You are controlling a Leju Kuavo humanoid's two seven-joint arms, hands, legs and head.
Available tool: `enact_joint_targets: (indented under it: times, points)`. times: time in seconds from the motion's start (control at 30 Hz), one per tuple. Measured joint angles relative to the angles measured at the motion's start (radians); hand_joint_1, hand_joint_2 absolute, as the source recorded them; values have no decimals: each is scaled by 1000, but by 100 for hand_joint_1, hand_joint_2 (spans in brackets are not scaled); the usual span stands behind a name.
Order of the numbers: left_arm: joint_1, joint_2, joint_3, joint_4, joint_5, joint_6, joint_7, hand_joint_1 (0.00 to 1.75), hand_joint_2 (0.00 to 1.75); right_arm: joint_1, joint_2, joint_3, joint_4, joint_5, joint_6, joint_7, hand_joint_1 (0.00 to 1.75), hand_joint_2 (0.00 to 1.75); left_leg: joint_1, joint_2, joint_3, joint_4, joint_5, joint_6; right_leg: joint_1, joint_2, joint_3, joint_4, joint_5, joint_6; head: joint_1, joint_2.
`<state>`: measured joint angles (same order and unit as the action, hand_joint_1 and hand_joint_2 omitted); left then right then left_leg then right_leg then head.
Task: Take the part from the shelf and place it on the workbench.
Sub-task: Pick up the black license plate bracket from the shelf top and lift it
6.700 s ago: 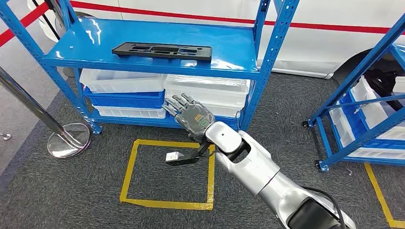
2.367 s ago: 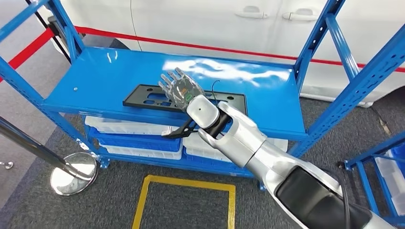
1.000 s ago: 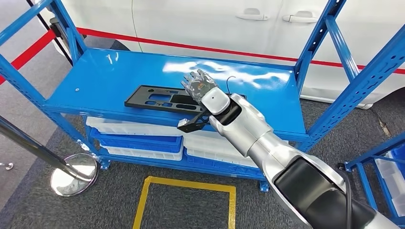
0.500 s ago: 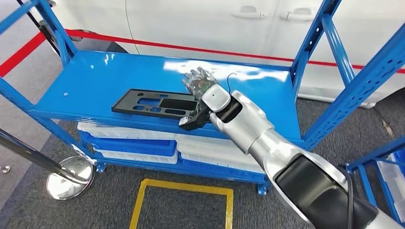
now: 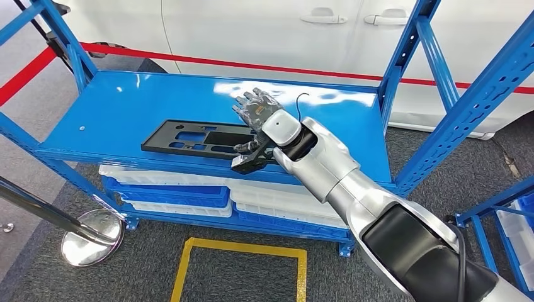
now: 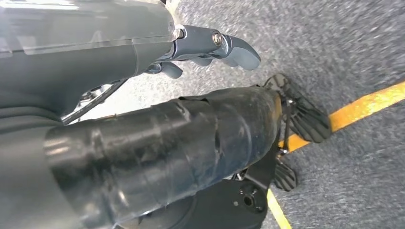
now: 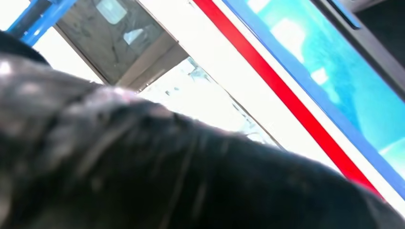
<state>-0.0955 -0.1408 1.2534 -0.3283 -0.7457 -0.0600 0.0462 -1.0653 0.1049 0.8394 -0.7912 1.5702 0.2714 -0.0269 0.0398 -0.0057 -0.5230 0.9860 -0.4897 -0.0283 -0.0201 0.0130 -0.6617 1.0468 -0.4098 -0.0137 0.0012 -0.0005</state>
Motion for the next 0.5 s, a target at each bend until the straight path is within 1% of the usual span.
enact_joint_targets:
  times: [0.2,0.37,0.5]
  points:
    - [-1,-9,5,-4,1,1,7,0,0,1,13,8,-3,-48,44,-52,0,0,-2,0,0,4,-1,-1,-1,-1,6,-4,2,3,0,0]
    - [-1,-10,6,-6,4,1,9,0,0,14,27,27,-9,-72,40,-76,0,0,-3,-1,1,7,-2,0,-2,-1,8,-6,3,5,0,0]
    - [-2,-10,8,-6,10,0,7,0,0,31,37,46,-15,-74,35,-76,0,0,-3,-1,0,9,-3,2,-2,-1,8,-7,3,6,0,0]
